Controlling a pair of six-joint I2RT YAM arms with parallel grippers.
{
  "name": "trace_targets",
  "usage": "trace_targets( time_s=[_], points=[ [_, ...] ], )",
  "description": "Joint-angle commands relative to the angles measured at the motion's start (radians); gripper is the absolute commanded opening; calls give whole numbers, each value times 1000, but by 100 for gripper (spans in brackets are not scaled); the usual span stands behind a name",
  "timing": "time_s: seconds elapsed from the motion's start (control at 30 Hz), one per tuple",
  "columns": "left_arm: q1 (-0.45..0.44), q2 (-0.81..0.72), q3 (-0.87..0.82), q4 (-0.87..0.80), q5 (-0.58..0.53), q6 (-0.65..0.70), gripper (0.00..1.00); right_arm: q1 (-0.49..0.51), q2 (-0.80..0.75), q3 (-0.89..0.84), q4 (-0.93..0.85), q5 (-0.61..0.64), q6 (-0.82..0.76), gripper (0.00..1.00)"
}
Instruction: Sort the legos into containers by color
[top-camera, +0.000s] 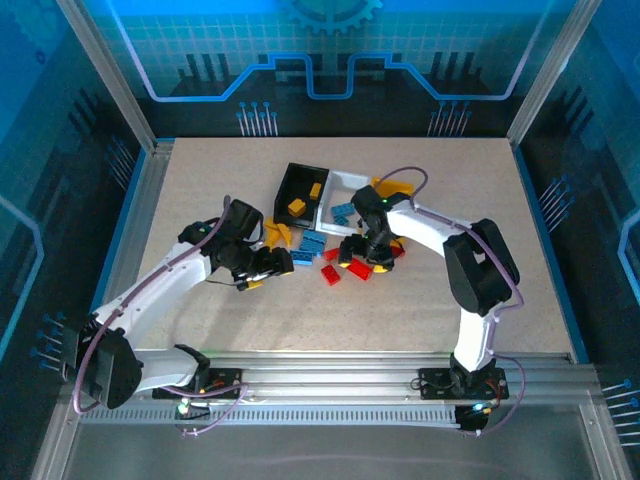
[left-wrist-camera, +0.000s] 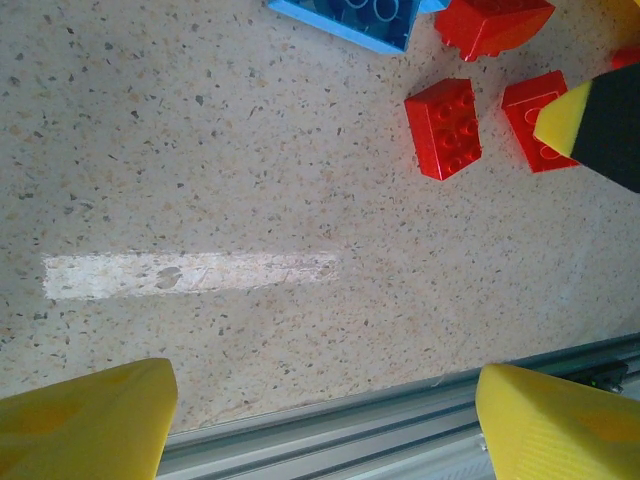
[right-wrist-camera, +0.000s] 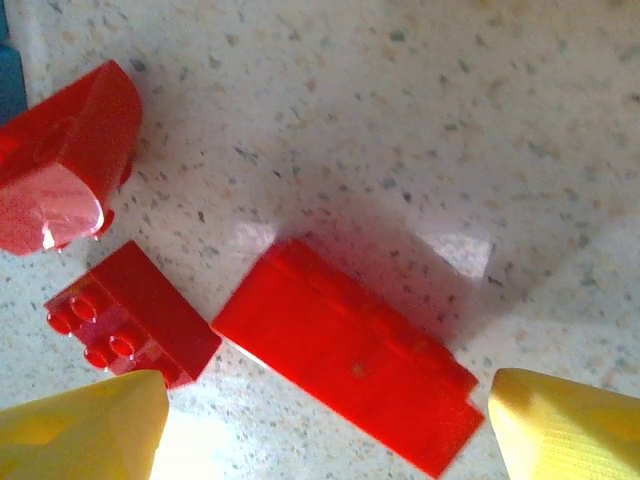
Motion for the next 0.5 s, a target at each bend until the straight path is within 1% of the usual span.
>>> trace_targets(
  time_s=[0.0,0.23,0.47],
  points=[
    [9,-22,-17,-23,-2,-2,80,26,43,62,-46,72,-93,83],
    [17,-51,-52,-27,-4,-8,80,50,83,91,-70,112,-221,78],
    [30,-64,-76,-16,6,-22,81,86,84,62,-66,143,-266,70]
  ],
)
